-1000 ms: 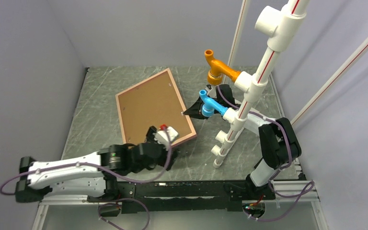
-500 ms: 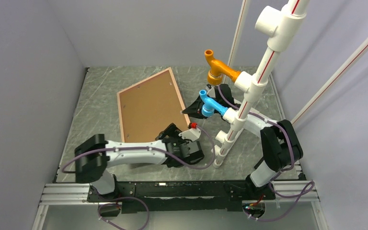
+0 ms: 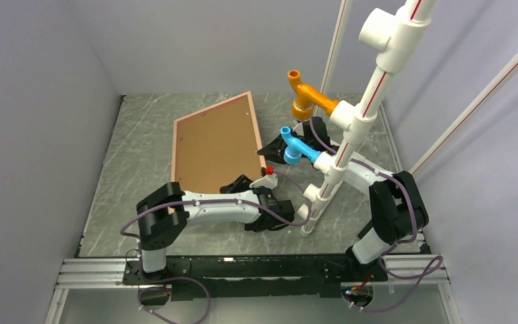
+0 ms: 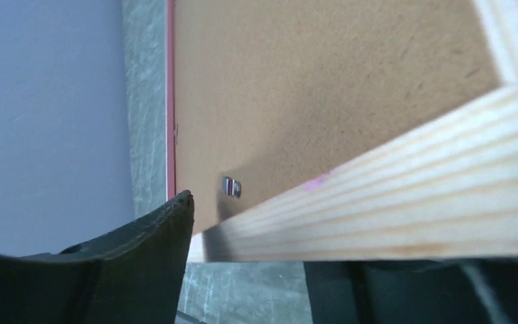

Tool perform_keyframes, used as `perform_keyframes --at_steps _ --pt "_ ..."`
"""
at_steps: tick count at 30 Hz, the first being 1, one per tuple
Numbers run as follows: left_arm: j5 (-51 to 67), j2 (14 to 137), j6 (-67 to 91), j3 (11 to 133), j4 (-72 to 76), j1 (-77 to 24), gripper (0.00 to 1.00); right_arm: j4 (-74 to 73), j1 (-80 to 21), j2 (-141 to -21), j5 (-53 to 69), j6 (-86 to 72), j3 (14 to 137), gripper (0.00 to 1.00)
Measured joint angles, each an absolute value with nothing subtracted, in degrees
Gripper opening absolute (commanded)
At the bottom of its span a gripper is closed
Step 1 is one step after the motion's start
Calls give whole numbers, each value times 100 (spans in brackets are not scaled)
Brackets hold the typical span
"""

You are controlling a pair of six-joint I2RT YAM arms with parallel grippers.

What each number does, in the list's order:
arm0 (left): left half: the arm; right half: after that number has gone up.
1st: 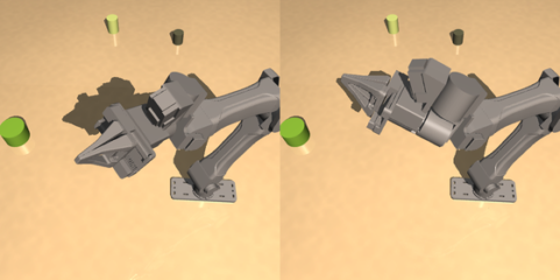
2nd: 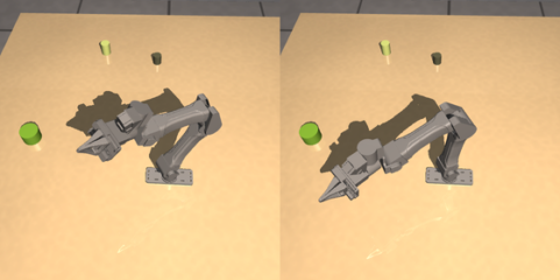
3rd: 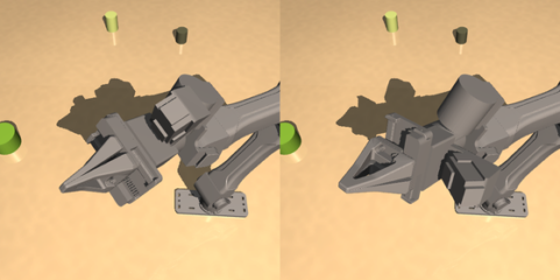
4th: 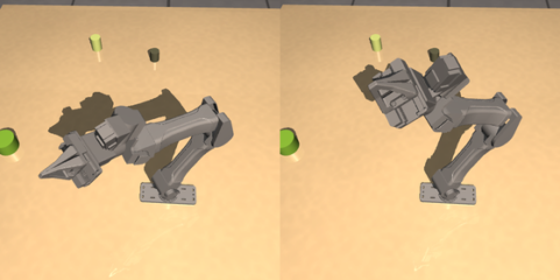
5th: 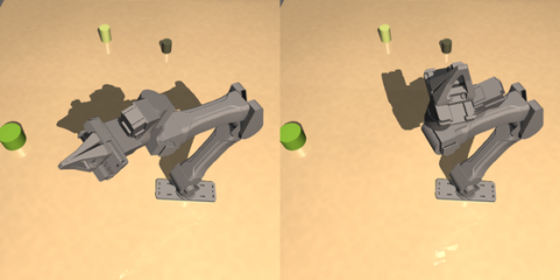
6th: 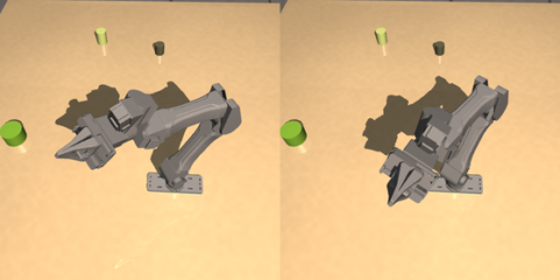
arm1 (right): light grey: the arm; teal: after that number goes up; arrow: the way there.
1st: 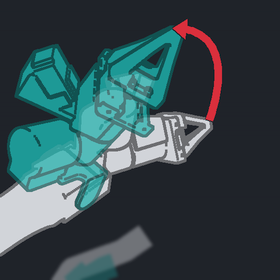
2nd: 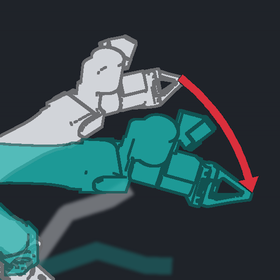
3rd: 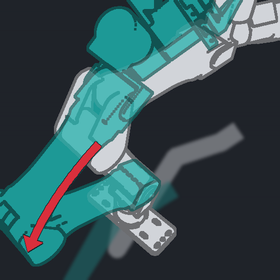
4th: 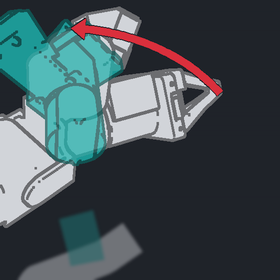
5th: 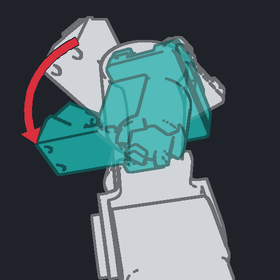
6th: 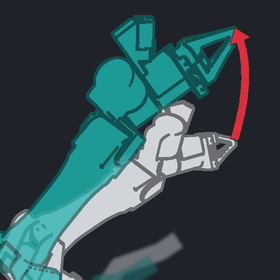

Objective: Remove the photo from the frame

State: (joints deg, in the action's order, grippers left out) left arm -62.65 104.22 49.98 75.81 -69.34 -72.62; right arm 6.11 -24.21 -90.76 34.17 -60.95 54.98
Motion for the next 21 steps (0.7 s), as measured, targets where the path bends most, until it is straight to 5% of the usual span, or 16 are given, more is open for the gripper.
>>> perform_keyframes --at_steps 6,10,14,21 --pt "-6711 10838 5695 7800 -8208 -7349 18 786 -2609 -8960 3238 -6324 5640 2" --pt "-6873 10801 5951 7800 -8552 -7391 3 729 -2727 -8838 3159 -6237 5815 47" --pt "-6871 10516 6029 7767 -8558 -7347 0 552 -2657 -8809 3247 -5913 5953 70" --pt "-6711 9109 5826 7297 -7931 -7207 0 -106 -2049 -8462 3166 -5181 6114 79"
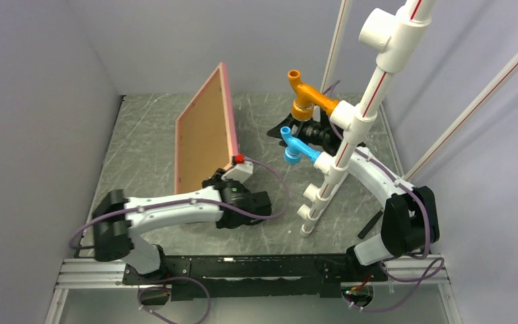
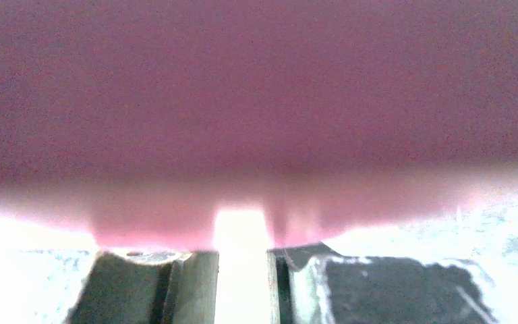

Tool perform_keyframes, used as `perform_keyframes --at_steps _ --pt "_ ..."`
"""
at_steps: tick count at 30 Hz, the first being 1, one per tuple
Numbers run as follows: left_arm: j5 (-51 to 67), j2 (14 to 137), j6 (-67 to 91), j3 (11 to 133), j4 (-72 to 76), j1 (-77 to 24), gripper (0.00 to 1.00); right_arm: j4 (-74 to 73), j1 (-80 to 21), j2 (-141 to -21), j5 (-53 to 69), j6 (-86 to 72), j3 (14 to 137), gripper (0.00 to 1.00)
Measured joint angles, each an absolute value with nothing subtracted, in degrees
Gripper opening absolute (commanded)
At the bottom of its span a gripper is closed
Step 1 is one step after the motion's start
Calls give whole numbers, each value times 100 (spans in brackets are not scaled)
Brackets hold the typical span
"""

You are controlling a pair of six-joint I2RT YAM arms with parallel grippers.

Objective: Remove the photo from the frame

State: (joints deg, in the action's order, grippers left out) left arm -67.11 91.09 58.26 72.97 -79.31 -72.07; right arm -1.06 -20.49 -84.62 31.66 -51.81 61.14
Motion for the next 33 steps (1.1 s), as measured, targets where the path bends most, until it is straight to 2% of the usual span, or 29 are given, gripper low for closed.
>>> perform_keyframes --at_steps 5,12,18,26,33 --pt "-6539 7664 5349 6449 -6980 -7140 0 -635 -1601 -8348 2995 -4700 6117 78" --pt "-6178 5315 4449 4989 -5382 -7072 0 -880 -1612 -8278 2943 -4346 6069 75" --pt "-5494 3299 3677 3612 -3310 -6882 0 -906 -1619 -8270 2952 -4283 5872 74" --pt "-4495 2543 3922 2832 -2185 -6344 0 -904 -1669 -8285 2956 -4132 5806 74" --pt "-4027 2423 4958 2418 -1863 -5865 0 -919 -1800 -8556 2961 -3872 5708 74"
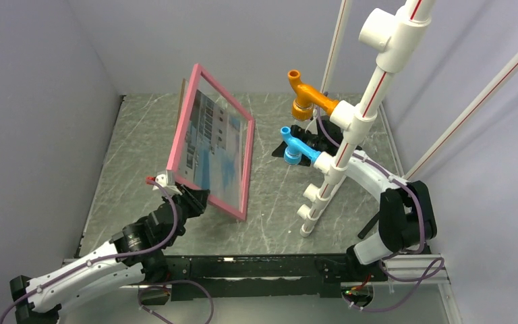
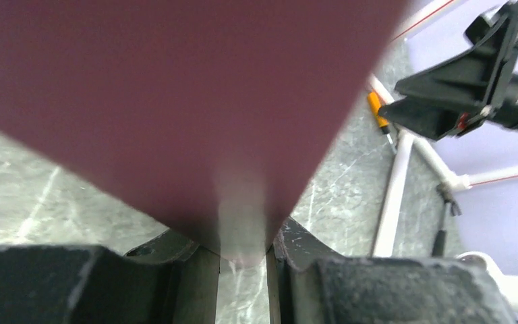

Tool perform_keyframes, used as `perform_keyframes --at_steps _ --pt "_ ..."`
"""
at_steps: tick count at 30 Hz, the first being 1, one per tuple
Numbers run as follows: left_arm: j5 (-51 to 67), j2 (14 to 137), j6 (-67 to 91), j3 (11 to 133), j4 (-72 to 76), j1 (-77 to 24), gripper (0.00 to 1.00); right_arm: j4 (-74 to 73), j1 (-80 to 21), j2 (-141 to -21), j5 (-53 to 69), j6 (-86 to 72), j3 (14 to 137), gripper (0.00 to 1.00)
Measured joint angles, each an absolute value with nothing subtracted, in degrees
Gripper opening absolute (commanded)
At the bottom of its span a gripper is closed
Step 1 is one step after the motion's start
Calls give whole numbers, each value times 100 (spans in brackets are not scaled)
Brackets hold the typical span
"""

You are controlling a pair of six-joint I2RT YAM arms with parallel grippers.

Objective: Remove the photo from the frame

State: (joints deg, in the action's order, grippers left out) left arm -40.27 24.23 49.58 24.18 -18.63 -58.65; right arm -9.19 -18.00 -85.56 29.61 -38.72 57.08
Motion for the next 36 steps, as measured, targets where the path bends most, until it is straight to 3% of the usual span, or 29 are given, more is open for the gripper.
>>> perform_keyframes --at_steps 12,25,26,30,35,36 --pt "-3712 3118 7164 1127 148 -5778 0 -1072 -1885 -8670 2849 -3531 5454 74" --pt "-3363 4683 8344 454 2508 -5767 1 -1149 -1885 -8884 2724 -3251 5349 74" --pt "-3347 4740 8396 449 2587 -5767 10 -1162 -1885 -8903 2716 -3229 5349 74" --pt "-3260 4735 8641 451 2582 -5765 65 -1199 -1885 -9087 2685 -3107 5349 75" --pt "-2578 4421 8672 617 1153 -5795 72 -1282 -1885 -9347 2591 -3015 5349 75" --pt "-2469 4303 8641 679 825 -5795 86 -1293 -1885 -9367 2582 -3002 5349 75"
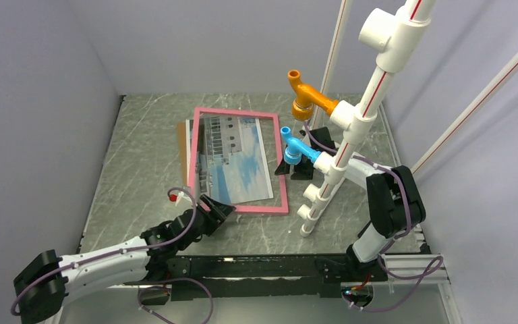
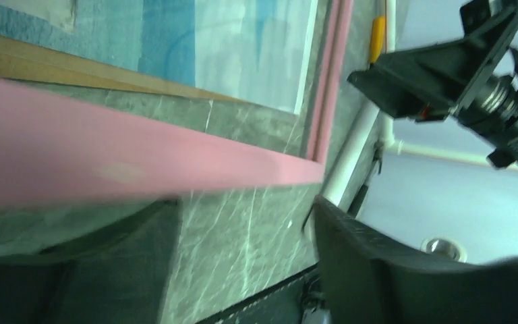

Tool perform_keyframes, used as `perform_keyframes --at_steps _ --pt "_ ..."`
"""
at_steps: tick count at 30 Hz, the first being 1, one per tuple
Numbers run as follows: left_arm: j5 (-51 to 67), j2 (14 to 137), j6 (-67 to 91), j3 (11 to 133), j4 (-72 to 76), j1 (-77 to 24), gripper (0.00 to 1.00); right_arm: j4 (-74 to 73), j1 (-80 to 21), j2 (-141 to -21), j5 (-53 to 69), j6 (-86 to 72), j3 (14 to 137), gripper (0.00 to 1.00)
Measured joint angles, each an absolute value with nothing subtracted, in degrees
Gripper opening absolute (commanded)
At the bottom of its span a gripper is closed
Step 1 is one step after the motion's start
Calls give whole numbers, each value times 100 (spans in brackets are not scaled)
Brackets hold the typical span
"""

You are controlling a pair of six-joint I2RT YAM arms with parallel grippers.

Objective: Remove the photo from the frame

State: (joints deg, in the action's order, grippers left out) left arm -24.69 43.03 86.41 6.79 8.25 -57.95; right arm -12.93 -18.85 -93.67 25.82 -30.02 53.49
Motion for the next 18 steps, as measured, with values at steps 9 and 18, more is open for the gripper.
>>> perform_keyframes --at_steps 9,18 --pt "-1428 3649 7977 1269 -1441 -5754 98 -1284 -1885 -9463 2491 -2923 5349 75" --pt "-838 4543 5266 3739 -3597 -4241 99 -1339 -1968 -9526 2206 -2842 5349 71"
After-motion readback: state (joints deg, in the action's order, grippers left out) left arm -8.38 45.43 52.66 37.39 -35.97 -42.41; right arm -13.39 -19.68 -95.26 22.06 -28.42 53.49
